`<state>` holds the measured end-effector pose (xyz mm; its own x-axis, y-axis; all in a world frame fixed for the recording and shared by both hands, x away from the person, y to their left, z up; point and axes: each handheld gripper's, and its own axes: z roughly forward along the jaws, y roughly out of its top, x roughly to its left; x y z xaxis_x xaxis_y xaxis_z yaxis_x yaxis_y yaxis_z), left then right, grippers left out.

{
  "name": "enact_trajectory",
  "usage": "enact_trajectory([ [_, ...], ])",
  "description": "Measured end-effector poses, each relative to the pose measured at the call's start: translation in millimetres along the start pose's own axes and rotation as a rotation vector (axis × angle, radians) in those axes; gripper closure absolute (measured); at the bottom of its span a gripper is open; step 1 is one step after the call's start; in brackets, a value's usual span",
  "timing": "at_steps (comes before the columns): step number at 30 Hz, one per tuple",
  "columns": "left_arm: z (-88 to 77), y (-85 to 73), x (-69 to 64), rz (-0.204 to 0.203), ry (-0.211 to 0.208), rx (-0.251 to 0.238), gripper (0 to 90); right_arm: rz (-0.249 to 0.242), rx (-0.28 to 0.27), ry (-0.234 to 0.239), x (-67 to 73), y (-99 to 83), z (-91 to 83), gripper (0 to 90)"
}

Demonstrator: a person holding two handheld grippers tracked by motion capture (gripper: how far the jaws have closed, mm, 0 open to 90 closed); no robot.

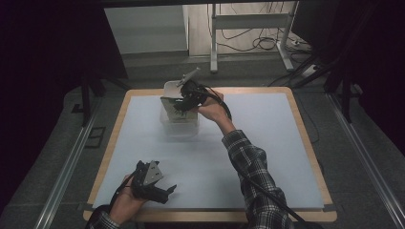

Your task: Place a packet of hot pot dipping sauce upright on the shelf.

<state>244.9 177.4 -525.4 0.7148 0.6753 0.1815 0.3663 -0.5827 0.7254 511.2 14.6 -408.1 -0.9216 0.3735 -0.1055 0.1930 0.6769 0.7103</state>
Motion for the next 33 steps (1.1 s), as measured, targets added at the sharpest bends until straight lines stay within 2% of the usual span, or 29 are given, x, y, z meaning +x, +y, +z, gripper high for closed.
enact_trajectory([
  [7, 0.4, -0.1, -0.3, 0.004, 0.000, 0.003, 0.5, 0.015, -0.010, -0.002, 1.2, -2.0, -3.7, 29.0],
  [19, 1.2, -0.2, -1.5, 0.005, -0.004, 0.008, 0.5, 0.004, -0.032, -0.011, 6.4, -3.6, -13.5, 20.9],
  [33, 1.7, 0.1, -2.4, 0.017, 0.000, 0.012, 0.5, 0.006, -0.067, -0.024, 9.4, -10.1, -31.2, 18.8],
])
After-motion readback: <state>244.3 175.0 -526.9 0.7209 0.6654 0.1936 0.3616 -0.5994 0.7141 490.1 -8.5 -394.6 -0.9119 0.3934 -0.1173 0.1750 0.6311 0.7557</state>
